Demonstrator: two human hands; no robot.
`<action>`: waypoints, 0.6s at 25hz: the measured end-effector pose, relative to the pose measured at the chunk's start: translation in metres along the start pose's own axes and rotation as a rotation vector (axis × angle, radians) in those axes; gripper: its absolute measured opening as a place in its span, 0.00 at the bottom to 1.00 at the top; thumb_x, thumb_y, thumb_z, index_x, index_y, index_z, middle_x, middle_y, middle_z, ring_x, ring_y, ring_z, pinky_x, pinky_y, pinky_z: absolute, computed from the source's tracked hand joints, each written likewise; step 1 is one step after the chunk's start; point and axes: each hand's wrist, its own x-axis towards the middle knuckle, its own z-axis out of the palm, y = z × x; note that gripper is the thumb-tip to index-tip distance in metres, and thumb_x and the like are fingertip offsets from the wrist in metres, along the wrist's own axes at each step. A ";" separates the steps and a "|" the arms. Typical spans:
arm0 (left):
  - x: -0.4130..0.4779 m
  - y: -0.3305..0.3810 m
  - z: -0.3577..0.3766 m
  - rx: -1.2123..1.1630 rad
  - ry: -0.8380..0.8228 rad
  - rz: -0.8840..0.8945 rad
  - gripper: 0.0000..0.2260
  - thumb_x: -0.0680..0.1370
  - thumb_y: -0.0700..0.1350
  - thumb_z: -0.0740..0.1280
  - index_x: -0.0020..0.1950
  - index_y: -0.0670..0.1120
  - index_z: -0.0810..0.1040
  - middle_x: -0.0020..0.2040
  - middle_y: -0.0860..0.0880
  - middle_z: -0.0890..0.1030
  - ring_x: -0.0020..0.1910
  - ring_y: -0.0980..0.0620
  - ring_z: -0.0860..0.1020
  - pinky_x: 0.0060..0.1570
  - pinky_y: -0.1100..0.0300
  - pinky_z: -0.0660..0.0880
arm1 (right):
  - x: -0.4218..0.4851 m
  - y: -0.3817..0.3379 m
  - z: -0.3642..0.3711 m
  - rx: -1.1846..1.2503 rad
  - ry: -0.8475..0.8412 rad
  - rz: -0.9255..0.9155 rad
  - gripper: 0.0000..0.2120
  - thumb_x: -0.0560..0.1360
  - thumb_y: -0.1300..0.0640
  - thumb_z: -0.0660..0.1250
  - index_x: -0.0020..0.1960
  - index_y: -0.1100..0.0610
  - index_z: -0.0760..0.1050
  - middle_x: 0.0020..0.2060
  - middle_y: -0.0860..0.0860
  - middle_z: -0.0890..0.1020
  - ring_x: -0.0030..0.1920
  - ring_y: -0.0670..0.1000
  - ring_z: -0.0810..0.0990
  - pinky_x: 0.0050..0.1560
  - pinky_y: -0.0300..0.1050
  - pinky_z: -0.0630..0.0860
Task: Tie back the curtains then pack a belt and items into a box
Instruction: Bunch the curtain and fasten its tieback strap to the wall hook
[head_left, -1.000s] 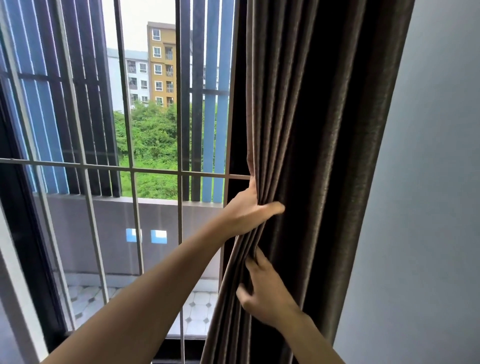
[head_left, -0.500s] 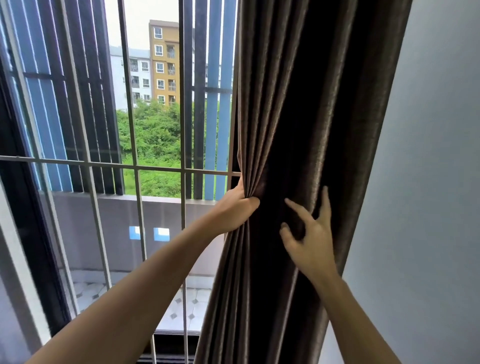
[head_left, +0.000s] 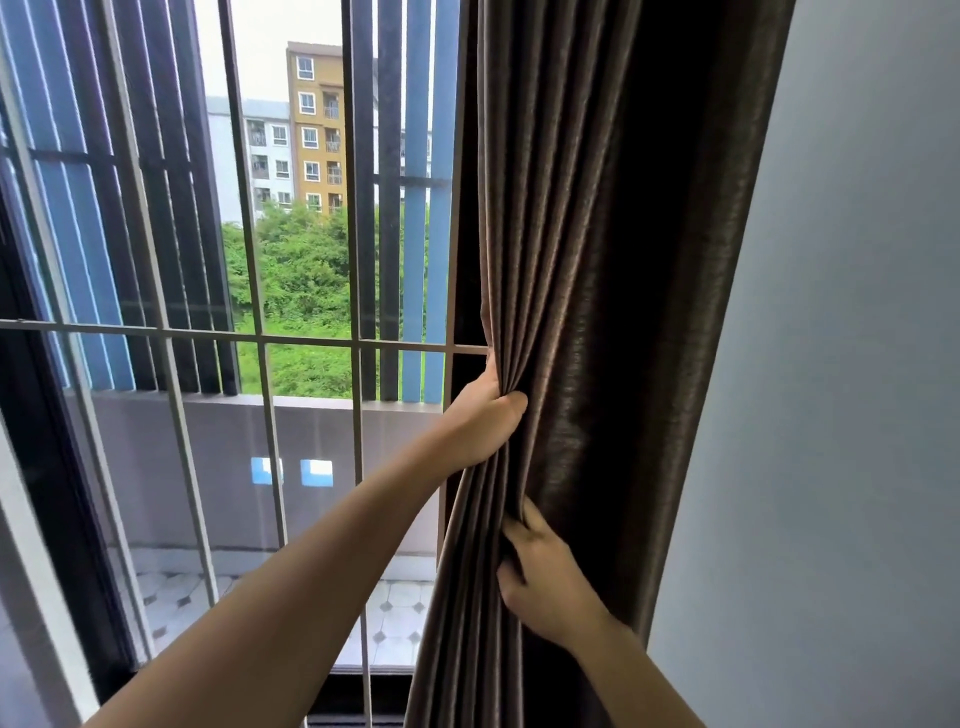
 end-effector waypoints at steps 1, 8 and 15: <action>0.000 0.001 0.002 -0.007 0.003 0.006 0.26 0.75 0.37 0.55 0.74 0.46 0.59 0.43 0.57 0.75 0.42 0.57 0.74 0.40 0.62 0.70 | 0.000 -0.001 0.000 -0.011 -0.008 -0.005 0.24 0.74 0.60 0.57 0.70 0.54 0.66 0.74 0.44 0.56 0.69 0.49 0.68 0.70 0.38 0.63; -0.004 0.009 0.011 0.099 0.032 0.067 0.32 0.67 0.59 0.66 0.68 0.51 0.62 0.52 0.53 0.77 0.51 0.51 0.77 0.51 0.58 0.73 | -0.004 -0.013 0.006 -0.133 0.006 0.003 0.17 0.73 0.57 0.58 0.61 0.57 0.70 0.66 0.50 0.66 0.64 0.52 0.70 0.68 0.44 0.66; -0.007 0.002 -0.001 0.099 0.036 0.012 0.26 0.73 0.38 0.57 0.71 0.46 0.61 0.45 0.45 0.76 0.45 0.44 0.75 0.43 0.54 0.70 | -0.018 -0.008 -0.046 -0.098 0.622 -0.193 0.13 0.68 0.51 0.66 0.52 0.49 0.80 0.71 0.55 0.66 0.73 0.50 0.61 0.74 0.43 0.51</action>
